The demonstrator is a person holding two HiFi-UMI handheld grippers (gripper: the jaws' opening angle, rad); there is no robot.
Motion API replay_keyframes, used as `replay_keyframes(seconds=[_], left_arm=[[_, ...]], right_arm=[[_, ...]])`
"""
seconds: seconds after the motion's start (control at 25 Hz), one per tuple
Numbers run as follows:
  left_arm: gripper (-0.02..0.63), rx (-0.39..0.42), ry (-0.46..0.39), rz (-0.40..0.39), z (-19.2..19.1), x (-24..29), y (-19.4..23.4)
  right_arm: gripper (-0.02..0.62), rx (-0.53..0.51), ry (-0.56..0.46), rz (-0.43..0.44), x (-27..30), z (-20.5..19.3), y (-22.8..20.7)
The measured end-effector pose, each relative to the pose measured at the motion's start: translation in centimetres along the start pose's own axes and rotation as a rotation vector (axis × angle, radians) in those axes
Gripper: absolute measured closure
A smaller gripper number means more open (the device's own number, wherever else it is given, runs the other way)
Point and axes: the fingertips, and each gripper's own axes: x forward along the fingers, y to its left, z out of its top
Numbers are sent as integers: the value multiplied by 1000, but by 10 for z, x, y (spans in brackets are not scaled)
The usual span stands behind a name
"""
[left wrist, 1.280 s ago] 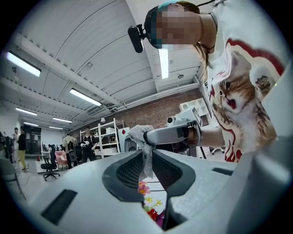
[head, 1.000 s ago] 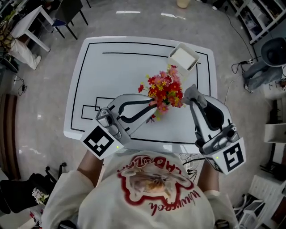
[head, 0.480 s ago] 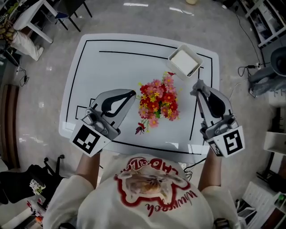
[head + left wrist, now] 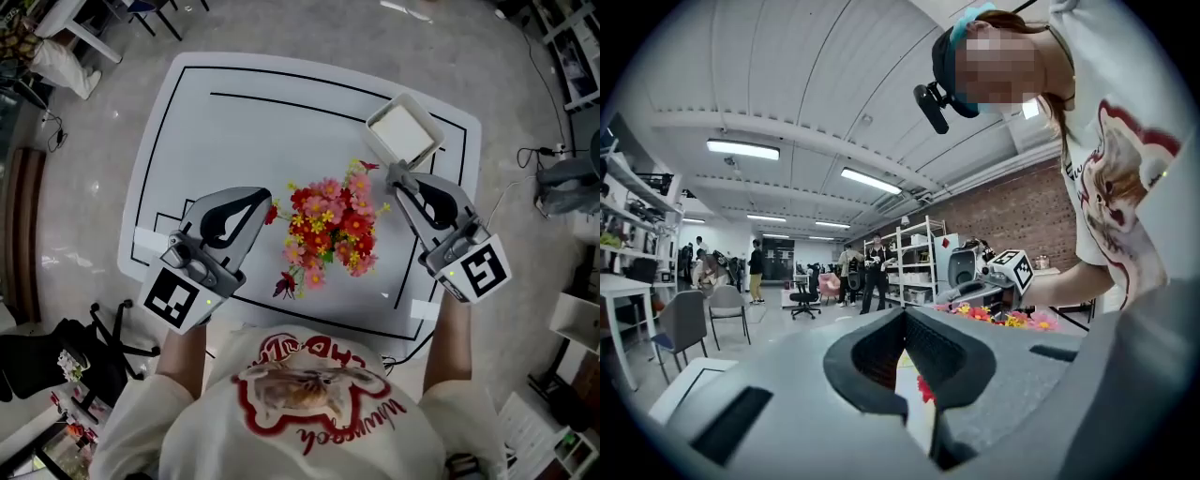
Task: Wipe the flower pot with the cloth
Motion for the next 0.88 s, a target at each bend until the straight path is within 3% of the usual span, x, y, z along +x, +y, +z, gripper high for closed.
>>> replay_keyframes(seconds=[0.48, 0.88], left_arm=[[603, 3, 43, 39, -15, 4, 7], [603, -3, 69, 44, -25, 5, 6]], right_arm=[[552, 36, 49, 200, 38, -46, 1], [552, 73, 87, 347, 57, -57, 22]])
